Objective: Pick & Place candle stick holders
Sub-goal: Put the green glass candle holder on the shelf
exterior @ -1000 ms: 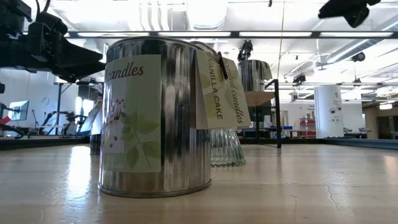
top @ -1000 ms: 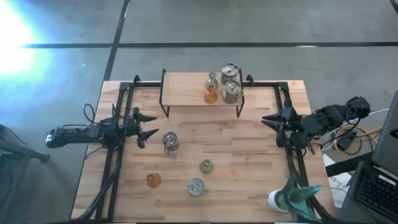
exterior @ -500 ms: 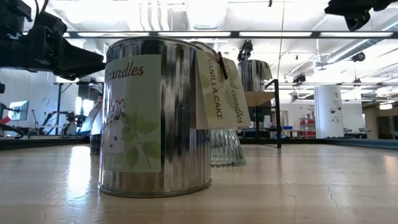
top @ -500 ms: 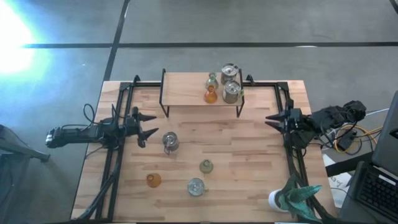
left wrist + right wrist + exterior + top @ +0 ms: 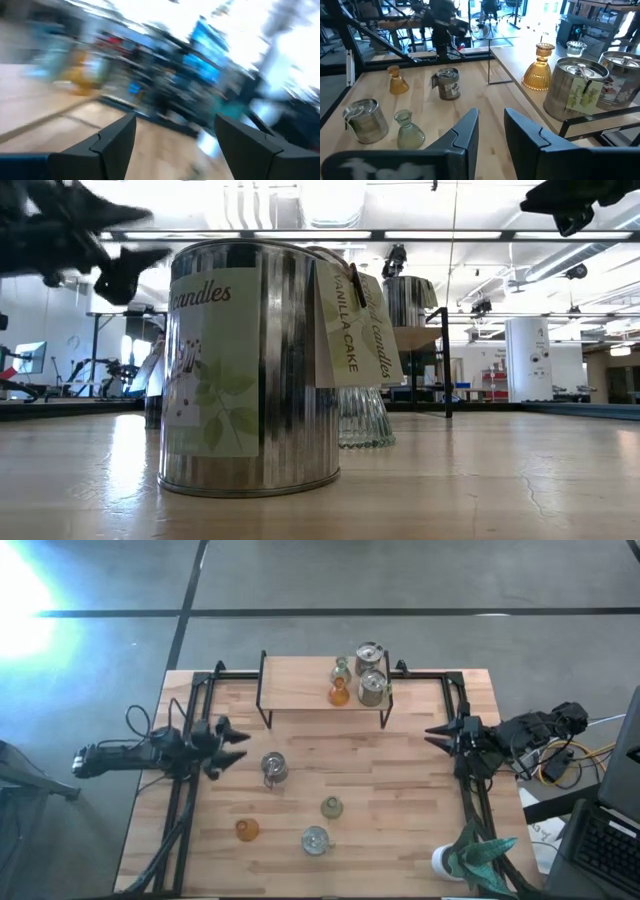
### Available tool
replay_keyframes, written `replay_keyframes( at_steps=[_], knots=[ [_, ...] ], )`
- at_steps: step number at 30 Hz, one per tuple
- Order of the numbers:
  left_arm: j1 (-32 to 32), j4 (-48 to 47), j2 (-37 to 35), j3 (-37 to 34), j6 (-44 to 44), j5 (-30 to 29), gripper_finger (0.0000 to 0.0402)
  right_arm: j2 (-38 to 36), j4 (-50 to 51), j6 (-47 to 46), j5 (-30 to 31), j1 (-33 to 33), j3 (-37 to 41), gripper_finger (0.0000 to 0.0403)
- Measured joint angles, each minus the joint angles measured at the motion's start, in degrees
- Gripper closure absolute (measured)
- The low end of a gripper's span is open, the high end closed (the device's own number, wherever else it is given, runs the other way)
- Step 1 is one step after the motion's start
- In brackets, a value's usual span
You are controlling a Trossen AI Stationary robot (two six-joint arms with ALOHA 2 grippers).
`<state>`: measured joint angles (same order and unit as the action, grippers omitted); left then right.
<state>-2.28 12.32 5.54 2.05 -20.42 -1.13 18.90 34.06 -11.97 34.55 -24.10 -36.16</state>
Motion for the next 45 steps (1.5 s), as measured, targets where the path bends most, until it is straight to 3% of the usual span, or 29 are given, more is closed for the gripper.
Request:
replay_keyframes(
  at_steps=[2,8,18,24,29,41,45],
  knots=[
    [0.08,-1.30,1.45,3.06,2.62,6.60,0.0128,0.00,0.00,0.00,-0.03,0.00,0.00,0.0323],
    [0.04,-11.25,11.89,13.76,6.86,7.10,0.0128,-0.04,-0.01,0.00,-0.01,0.00,0.00,0.0335],
    [0.00,-12.42,40.33,33.09,14.65,7.46,0.0128,-0.04,-0.04,0.01,0.01,0.00,-0.02,0.0327],
    [-0.02,-14.25,53.51,41.85,16.66,12.80,0.0128,-0.07,-0.01,0.02,-0.01,0.00,-0.02,0.0316],
    [0.00,-14.80,60.89,46.90,20.09,19.14,0.0128,-0.02,-0.04,0.02,-0.01,0.00,-0.02,0.0309],
    [1.43,-16.36,75.33,54.54,13.68,20.52,0.0128,-0.02,-0.01,0.02,-0.01,0.00,-0.02,0.0317],
    [2.19,-16.81,77.75,55.03,16.11,21.33,0.0129,-0.02,-0.01,0.04,-0.01,0.00,-0.02,0.0327]
  ],
)
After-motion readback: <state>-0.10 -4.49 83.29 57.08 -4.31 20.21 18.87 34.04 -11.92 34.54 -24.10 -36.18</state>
